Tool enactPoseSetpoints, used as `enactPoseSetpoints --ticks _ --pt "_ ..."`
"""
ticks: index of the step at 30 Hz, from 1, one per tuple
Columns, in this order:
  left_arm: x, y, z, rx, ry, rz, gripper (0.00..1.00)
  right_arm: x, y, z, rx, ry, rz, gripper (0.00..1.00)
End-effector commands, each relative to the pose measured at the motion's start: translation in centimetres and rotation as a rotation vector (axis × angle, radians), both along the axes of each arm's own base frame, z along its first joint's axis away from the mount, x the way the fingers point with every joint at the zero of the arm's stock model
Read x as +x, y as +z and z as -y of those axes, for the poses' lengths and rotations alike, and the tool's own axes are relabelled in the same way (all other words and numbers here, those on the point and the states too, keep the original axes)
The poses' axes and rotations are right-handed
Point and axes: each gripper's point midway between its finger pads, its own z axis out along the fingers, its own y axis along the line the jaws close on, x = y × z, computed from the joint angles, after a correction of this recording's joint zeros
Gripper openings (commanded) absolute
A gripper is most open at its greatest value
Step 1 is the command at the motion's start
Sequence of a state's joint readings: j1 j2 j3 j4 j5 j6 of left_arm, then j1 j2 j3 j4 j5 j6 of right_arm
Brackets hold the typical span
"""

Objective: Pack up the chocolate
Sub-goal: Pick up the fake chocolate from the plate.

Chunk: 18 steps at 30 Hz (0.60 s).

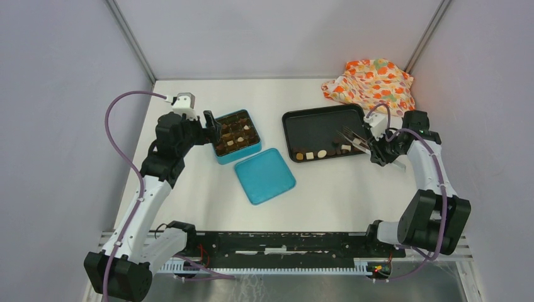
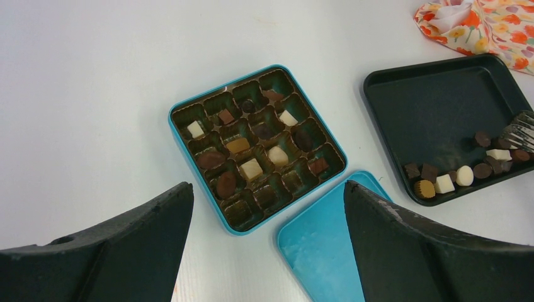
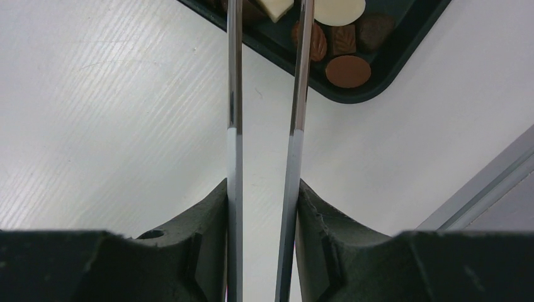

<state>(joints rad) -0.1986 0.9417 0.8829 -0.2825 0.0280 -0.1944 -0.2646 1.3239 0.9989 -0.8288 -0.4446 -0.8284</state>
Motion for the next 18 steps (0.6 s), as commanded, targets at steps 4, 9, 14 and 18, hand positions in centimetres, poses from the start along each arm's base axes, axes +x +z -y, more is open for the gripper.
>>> enactPoseSetpoints --ticks 4,9,14,18 --pt "0.3 0.3 0.0 0.047 -0.024 0.032 0.94 0.7 -0.5 -0.4 0.032 0.034 0.002 0.44" --pt "0.3 0.3 0.0 0.047 -0.025 0.032 0.94 0.9 -1.0 -0.3 0.038 0.034 -0.02 0.45" --pt "0.3 0.3 0.0 0.048 -0.024 0.032 0.94 1.2 -1.5 0.1 0.025 0.023 -0.032 0.47" --pt "0.3 0.2 0.0 0.047 -0.023 0.03 0.94 1.6 -1.6 0.3 0.023 0.017 -0.04 0.47"
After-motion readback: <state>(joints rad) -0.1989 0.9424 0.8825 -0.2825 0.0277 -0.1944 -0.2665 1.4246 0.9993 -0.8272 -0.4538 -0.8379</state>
